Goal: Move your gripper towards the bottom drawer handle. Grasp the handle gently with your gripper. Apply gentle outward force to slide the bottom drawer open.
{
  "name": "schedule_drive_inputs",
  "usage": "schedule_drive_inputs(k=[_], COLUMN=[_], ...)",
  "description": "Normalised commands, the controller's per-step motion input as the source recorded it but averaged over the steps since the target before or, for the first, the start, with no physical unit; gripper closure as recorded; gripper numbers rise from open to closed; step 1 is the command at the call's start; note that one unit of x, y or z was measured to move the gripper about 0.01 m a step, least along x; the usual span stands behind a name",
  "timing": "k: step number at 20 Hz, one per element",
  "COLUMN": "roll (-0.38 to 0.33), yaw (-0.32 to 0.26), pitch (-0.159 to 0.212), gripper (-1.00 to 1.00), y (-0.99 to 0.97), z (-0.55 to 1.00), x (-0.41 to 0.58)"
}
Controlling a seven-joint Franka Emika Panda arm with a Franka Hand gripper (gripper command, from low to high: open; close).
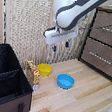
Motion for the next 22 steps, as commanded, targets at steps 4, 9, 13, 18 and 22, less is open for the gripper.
schedule_drive_inputs(k=[4, 9, 13, 18, 22], roll=[-0.356, -0.364, -0.374, -0.375, -0.375], yaw=[0.097, 0.113, 0.117, 0.119, 0.118], pitch=[0.0, 0.019, 0.045, 0.06, 0.065], gripper=[-1.0, -1.0, -1.0, -1.0, -1.0], y=[-0.27, -0.26, -0.23, -0.22, -0.21], z=[-0.06, -0.16, -0.21, -0.22, -0.22], x=[0.02, 0.0, 0.004, 0.005, 0.009])
